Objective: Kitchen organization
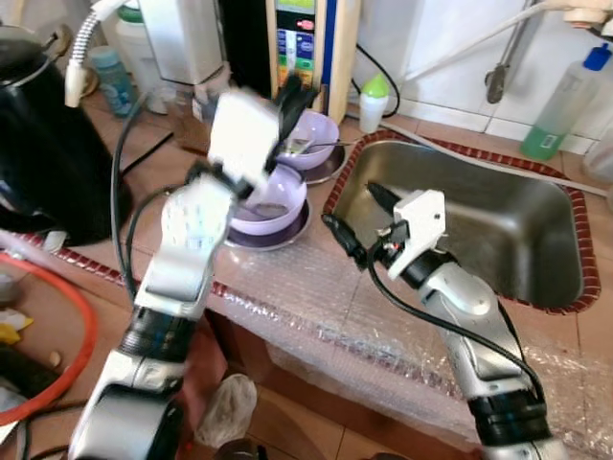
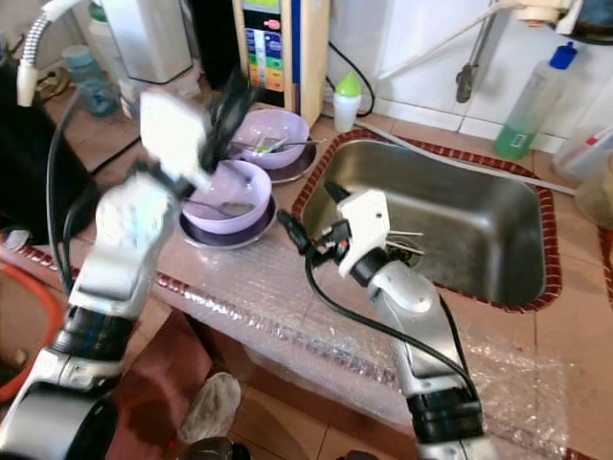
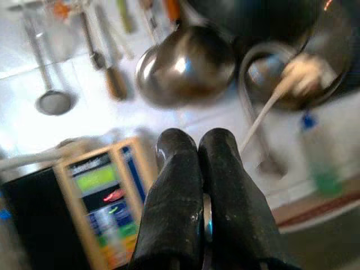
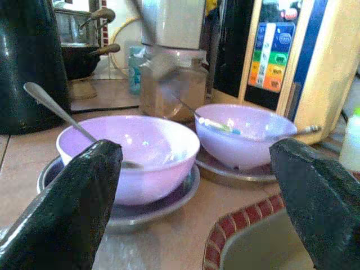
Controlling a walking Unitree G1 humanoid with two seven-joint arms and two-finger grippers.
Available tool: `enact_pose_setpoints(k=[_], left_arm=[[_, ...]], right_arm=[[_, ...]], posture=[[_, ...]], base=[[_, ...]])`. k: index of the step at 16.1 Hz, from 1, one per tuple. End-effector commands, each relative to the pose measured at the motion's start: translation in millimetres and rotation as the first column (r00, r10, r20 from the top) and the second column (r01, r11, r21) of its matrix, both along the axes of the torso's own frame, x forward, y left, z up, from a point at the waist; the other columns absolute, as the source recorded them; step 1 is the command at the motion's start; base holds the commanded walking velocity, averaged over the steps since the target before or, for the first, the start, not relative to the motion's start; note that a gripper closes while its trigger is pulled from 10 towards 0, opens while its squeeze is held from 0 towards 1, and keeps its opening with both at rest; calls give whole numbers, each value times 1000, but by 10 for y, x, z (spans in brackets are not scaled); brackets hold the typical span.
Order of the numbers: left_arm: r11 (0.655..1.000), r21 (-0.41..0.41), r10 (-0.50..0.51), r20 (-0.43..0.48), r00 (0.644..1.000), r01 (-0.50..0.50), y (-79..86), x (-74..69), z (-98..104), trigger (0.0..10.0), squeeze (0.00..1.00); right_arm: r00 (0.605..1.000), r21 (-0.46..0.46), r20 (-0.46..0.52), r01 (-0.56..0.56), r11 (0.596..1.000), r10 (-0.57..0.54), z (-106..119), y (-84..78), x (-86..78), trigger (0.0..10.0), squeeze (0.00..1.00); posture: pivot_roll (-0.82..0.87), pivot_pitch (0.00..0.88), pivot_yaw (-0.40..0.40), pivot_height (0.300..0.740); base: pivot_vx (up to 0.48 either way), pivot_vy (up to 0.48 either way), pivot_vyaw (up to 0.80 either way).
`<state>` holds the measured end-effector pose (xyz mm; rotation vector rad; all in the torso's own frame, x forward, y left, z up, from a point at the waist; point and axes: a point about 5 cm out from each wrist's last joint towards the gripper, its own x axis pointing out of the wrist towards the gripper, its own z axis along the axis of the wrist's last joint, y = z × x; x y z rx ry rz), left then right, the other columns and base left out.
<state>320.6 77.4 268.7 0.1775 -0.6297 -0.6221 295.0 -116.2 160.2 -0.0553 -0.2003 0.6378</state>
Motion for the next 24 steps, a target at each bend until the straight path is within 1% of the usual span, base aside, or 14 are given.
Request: enact_pose_setpoints(k=[1,2,3,5,6,8,10,11,12,15,17,18,22,24], left_arm=[[998,-19,-53,-28,998,53,-39,-14,48,0,0],[992,-41,-125,-76,989,122,-118,-29,40,0,0],[986,-52,-160,-104,982,155,-161,-36,19,0,0],[982,-47,-190,-146,971,185,-209,-36,-28,0,0],[972,-92,-230,-202,952,216,-237,-44,-53,0,0],[963,-131,-263,-233,936,237,-267,-58,-68,0,0],[949,-158,-307,-272,912,273,-344,-85,-134,0,0],[945,-159,-322,-282,904,287,-382,-111,-167,0,0],[942,-159,-332,-289,898,297,-408,-131,-184,0,0],[941,-151,-336,-305,891,304,-428,-153,-220,0,0],[942,-149,-334,-310,890,302,-425,-160,-233,0,0],[946,-126,-325,-315,892,300,-414,-170,-265,0,0],[953,-98,-302,-318,899,286,-393,-158,-310,0,0],[954,-83,-299,-313,902,288,-393,-157,-311,0,0]], right_arm=[[1000,-5,21,15,1000,-15,27,-4,22,10000,0],[998,-22,45,38,999,-37,53,-9,62,10000,0],[996,-40,65,57,998,-55,68,-14,89,10000,0],[991,-63,95,96,993,-90,105,-23,152,10000,0],[987,-80,117,117,990,-107,134,-22,200,10000,0],[986,-96,127,124,988,-112,147,-10,240,10000,0],[985,-78,129,125,989,-115,180,28,310,10000,0],[988,-71,116,107,992,-99,167,65,326,1725,0],[990,-60,103,101,993,-95,143,87,331,0,0],[990,-55,101,102,993,-96,137,111,349,0,0],[993,-39,67,101,994,-98,123,107,374,0,0],[993,-42,64,102,994,-100,133,69,400,0,0],[987,-28,70,145,989,-142,186,-59,468,0,0],[987,-26,68,144,989,-142,187,-85,474,0,0]], posture=[[0,0,19,740],[-1,2,21,740],[-1,1,22,740],[-4,2,25,740],[-5,3,27,740],[-5,2,28,740],[-5,0,26,740],[-5,0,24,740],[-3,0,22,740],[0,0,19,740],[0,0,19,740],[-1,0,20,740],[-3,0,21,740],[-2,0,21,740]], base=[[0,0,0],[0,0,0],[0,0,0],[0,0,0],[0,0,0],[0,0,0],[0,0,0],[0,0,0],[0,0,0],[0,0,0],[0,0,0],[0,0,0],[0,0,0],[0,0,0]])
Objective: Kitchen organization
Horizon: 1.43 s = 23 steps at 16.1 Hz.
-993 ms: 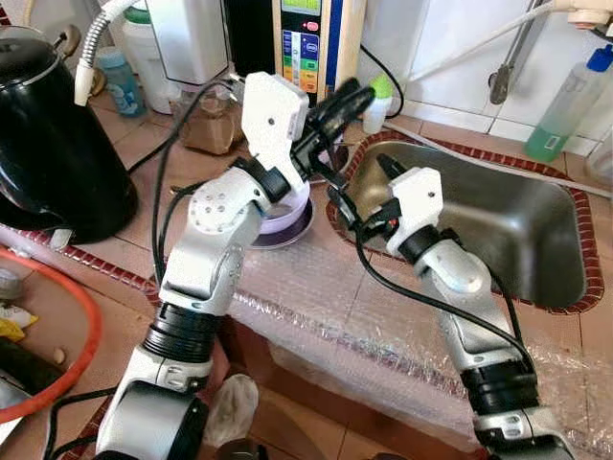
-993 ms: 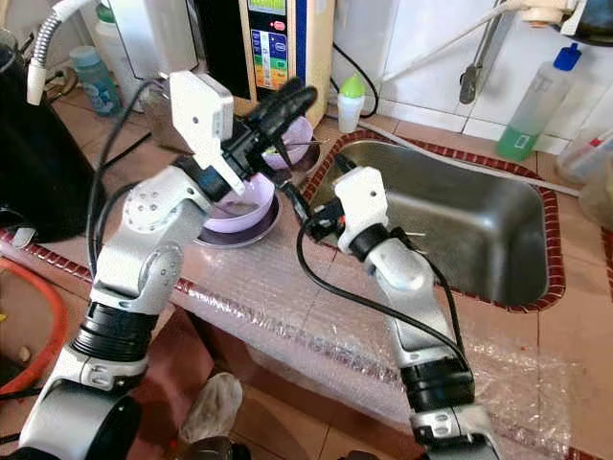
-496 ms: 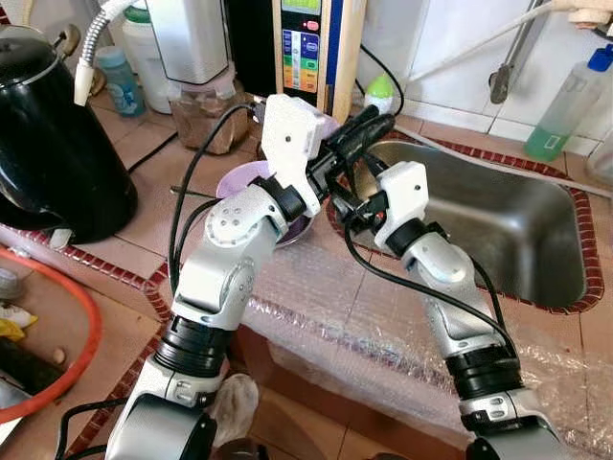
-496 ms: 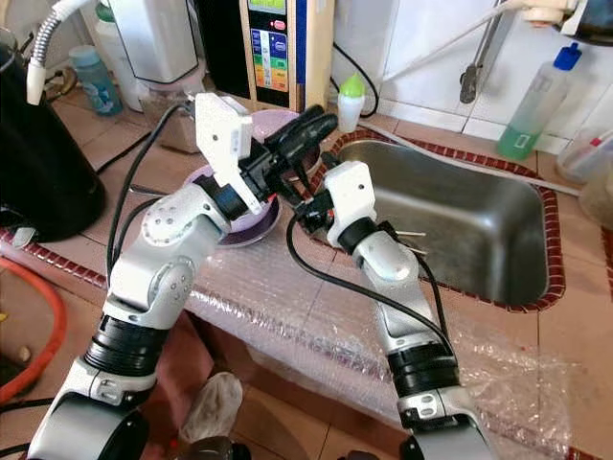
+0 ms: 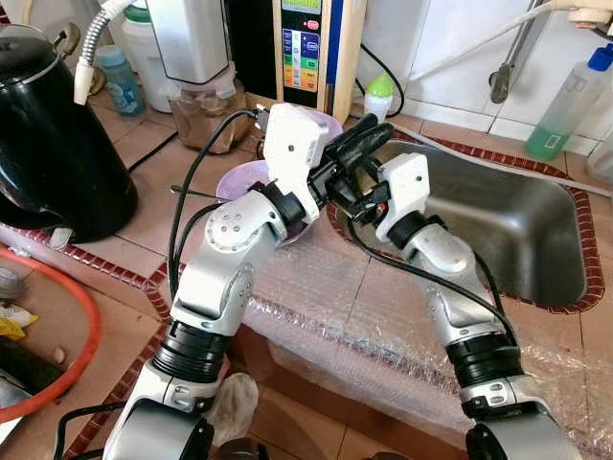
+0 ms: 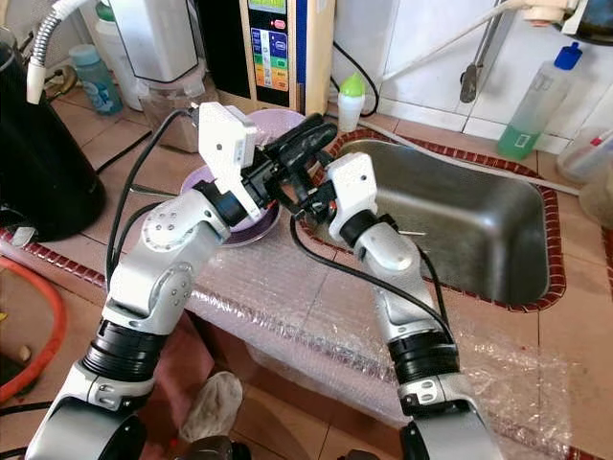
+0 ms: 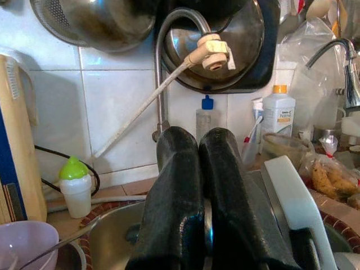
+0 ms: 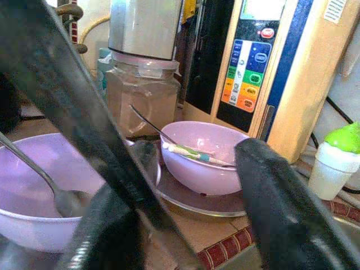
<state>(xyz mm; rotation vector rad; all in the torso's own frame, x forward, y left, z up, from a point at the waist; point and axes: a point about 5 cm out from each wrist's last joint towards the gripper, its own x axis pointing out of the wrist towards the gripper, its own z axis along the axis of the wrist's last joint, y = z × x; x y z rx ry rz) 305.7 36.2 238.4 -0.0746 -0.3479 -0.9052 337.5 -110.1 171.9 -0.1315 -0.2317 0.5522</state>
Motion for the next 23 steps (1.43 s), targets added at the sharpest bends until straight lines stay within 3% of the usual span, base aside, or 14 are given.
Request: enact_pose_setpoints(k=[1,10,12,13,19,23], left_arm=[[1000,17,0,10,1000,-1,26,-5,-10,0,0],[997,78,10,40,999,-13,41,-1,-66,0,0],[996,93,12,44,999,-16,26,-10,-98,10000,43],[995,99,15,48,999,-20,18,-14,-117,10000,1000],[991,131,24,57,998,-32,32,-39,-195,10000,1000],[972,232,-35,35,999,26,97,-164,-381,10000,1000]], right_arm=[[998,22,14,56,998,-57,71,-157,55,0,0],[995,-11,4,105,994,-105,32,-291,108,0,0],[994,-13,9,113,994,-113,30,-295,113,0,0],[993,-17,14,120,993,-120,23,-300,116,0,0],[980,-103,48,195,975,-191,-21,-467,173,0,0],[962,-155,-8,269,951,-273,-186,-650,270,0,0]], posture=[[-3,0,23,740],[-1,0,20,740],[0,0,19,740],[0,0,19,740],[13,6,19,740],[24,21,18,740]], base=[[0,0,0],[0,0,0],[0,0,0],[0,0,0],[0,0,0],[0,0,0]])
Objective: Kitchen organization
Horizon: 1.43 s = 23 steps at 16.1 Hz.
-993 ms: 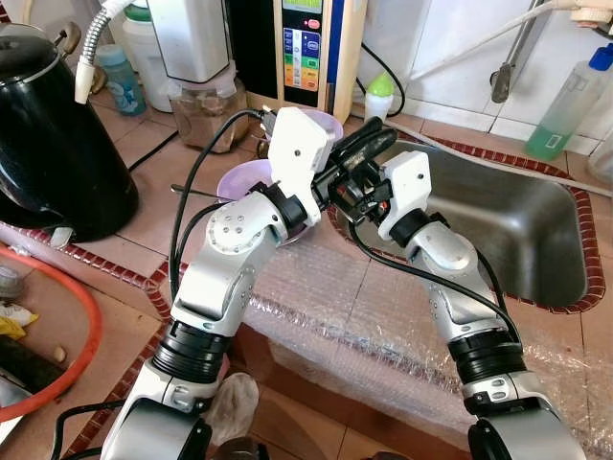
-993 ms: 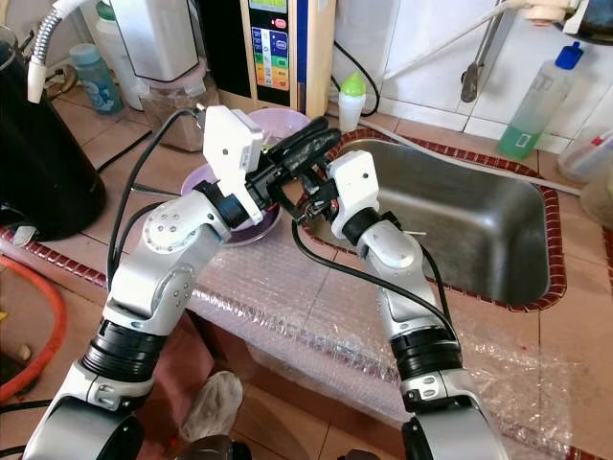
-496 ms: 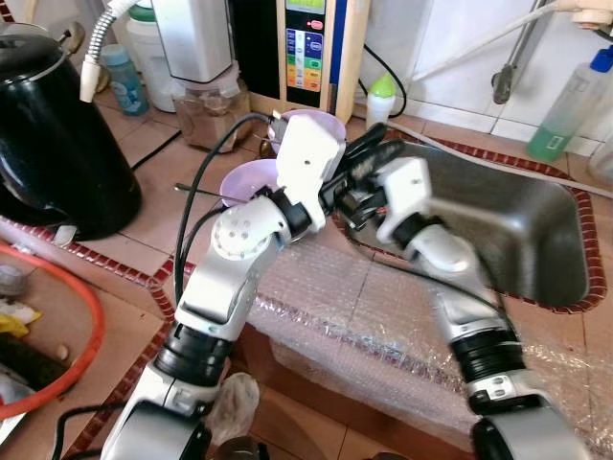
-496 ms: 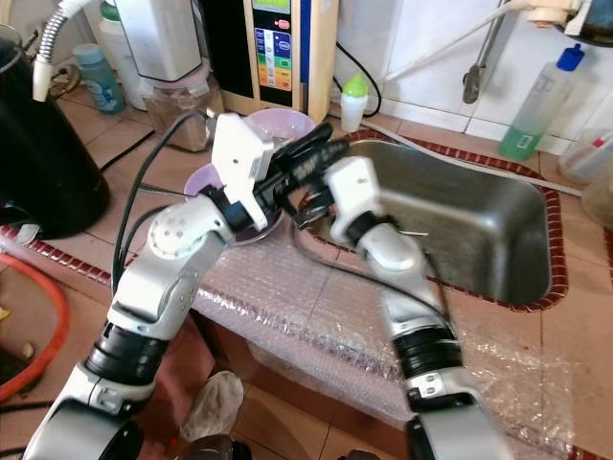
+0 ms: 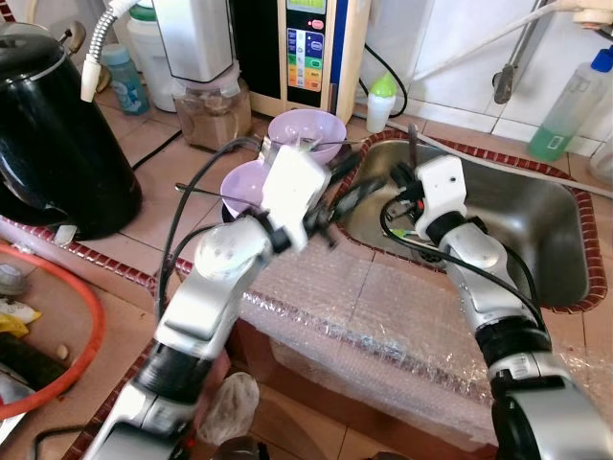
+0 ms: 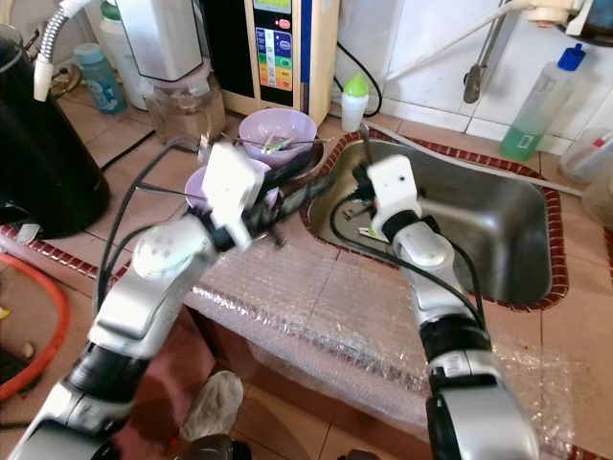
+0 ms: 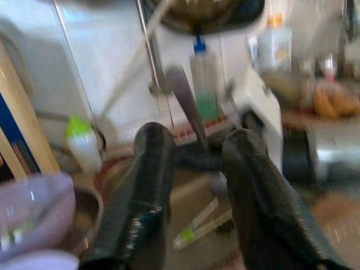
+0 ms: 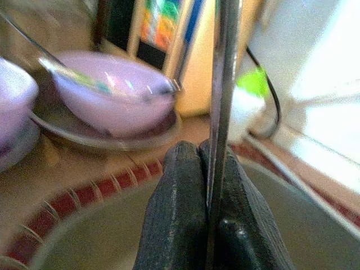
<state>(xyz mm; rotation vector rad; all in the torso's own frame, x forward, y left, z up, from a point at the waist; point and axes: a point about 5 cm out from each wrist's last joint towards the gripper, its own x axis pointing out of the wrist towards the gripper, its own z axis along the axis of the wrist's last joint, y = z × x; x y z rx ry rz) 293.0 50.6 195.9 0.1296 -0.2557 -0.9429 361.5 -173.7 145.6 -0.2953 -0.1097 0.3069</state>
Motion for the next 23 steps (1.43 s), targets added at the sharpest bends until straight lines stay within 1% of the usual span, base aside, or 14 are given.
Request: enact_pose_setpoints(k=[1,3,4,6,9,11,12,13,16,21,22,23], left_arm=[[999,35,-36,4,999,36,-38,-56,-12,10000,1000],[996,77,-47,-40,998,50,-22,-107,-141,10000,1000],[996,81,-44,-45,998,48,-20,-111,-156,10000,1000],[994,102,-38,-75,996,46,-11,-131,-238,10000,1000],[989,141,-23,-97,995,37,9,-139,-315,10000,1000],[987,158,-20,-108,994,37,19,-147,-345,10000,1000],[985,166,-21,-112,993,40,20,-153,-361,10000,1000],[984,174,-24,-116,993,44,20,-159,-370,10000,1000],[981,187,-31,-125,992,54,11,-161,-388,10000,1000],[980,199,-9,-125,992,33,15,-112,-394,10000,1000],[982,191,30,-88,996,-13,43,-75,-354,10000,1000],[985,163,70,-51,996,-61,73,-46,-287,10000,1000]], right_arm=[[1000,5,12,28,1000,-29,56,-31,60,0,0],[997,17,-26,80,997,-79,15,-58,136,0,0],[995,21,-35,90,996,-89,5,-64,147,0,0],[990,13,-89,114,993,-113,-72,-55,177,0,0],[978,41,-164,137,990,-129,-200,-29,171,0,0],[969,36,-214,136,990,-125,-323,7,135,0,0],[966,33,-229,131,991,-120,-372,25,113,3647,953],[964,42,-239,131,990,-118,-397,36,104,10000,1000],[963,56,-241,135,989,-118,-412,43,97,10000,1000],[966,87,-228,144,986,-121,-387,71,108,10000,1000],[968,106,-219,147,984,-121,-375,91,110,10000,1000],[973,124,-197,150,981,-124,-344,97,116,10000,1000]], posture=[[24,23,18,740],[35,31,19,740],[39,33,19,740],[54,39,16,740],[71,44,14,740],[78,48,16,740],[79,49,19,740],[80,49,22,740],[78,49,24,740],[58,36,28,740],[56,32,27,740],[57,30,25,740]], base=[[0,0,0],[0,0,0],[0,0,0],[0,0,0],[0,0,0],[0,0,0],[0,0,0],[0,0,0],[0,0,0],[0,0,0],[0,0,0],[0,0,0]])
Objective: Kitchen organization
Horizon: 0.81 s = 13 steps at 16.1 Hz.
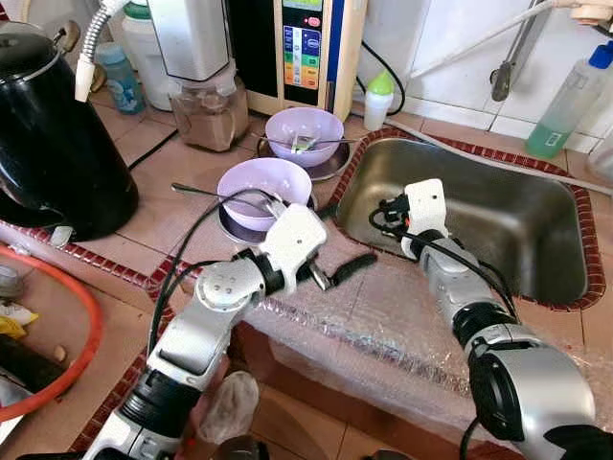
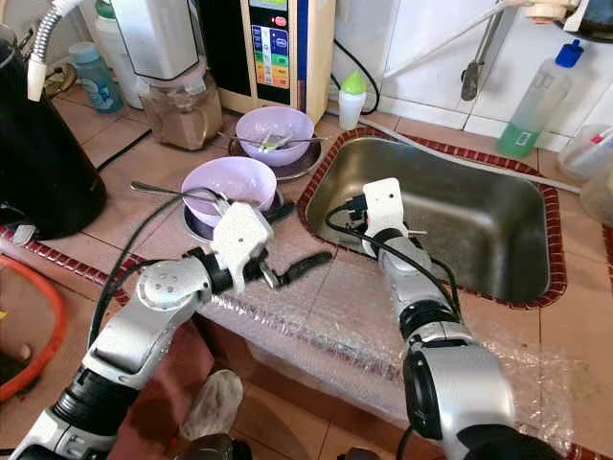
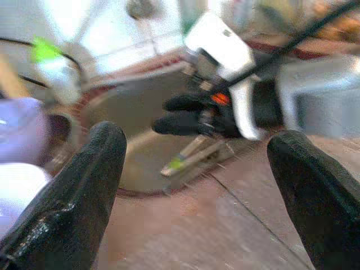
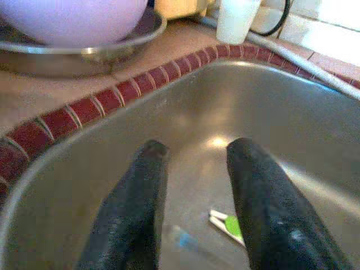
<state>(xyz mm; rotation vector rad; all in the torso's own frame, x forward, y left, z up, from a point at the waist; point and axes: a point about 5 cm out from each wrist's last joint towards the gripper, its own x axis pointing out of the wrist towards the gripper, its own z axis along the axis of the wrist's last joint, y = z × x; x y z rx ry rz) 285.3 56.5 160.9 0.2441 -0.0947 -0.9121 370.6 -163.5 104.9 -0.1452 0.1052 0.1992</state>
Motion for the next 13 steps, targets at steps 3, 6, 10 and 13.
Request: enact_pose_setpoints(k=[3,6,10,13], left_arm=[[943,-207,293,156,943,-259,263,123,345,10000,1000],[829,-367,496,135,858,-421,494,88,414,10000,1000],[690,-411,689,118,715,-596,791,4,370,10000,1000],[579,-423,793,92,602,-697,1028,-68,334,10000,729]], right_arm=[[988,47,152,-4,999,-3,190,1,4,10000,1000],[977,36,211,-33,999,25,193,6,-85,10000,1000],[961,31,267,-81,996,70,191,57,-224,10000,1000],[948,-16,290,-130,991,129,165,117,-370,10000,1000]], posture=[[60,22,7,740],[57,15,-3,740],[56,15,-13,740],[61,17,-16,740]], base=[[0,0,0],[0,0,0],[0,0,0],[0,0,800]])
